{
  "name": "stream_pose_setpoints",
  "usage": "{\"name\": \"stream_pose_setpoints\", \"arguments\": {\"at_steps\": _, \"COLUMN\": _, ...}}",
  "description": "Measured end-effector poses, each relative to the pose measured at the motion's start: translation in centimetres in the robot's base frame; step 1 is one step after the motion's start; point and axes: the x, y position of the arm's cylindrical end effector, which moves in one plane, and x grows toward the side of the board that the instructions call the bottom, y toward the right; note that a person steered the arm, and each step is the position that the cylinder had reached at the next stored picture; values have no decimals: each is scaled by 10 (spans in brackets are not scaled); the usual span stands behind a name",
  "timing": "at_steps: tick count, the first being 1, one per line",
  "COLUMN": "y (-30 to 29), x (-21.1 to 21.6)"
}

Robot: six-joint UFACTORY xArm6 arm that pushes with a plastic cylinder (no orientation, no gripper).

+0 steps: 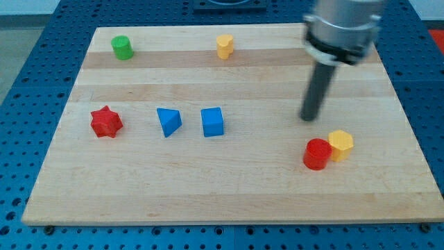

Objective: Move the red star vertical to the triangle

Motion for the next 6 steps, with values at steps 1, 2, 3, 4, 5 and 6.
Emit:
{"name": "stream_pose_setpoints", "arguments": {"at_steps": 1, "y": -26, "x": -12}}
{"name": "stream_pose_setpoints", "arguments": {"at_steps": 2, "y": -55, "x": -24}}
{"name": "stream_pose_setpoints", "arguments": {"at_steps": 3, "y": -125, "x": -33}}
{"name": "stream_pose_setpoints", "arguments": {"at_steps": 4, "y": -206, "x": -51}}
{"name": "stream_pose_setpoints", "arguments": {"at_steps": 5, "y": -274, "x": -65}}
{"name": "stream_pose_setpoints", "arguments": {"at_steps": 6, "y": -287, "x": -68}}
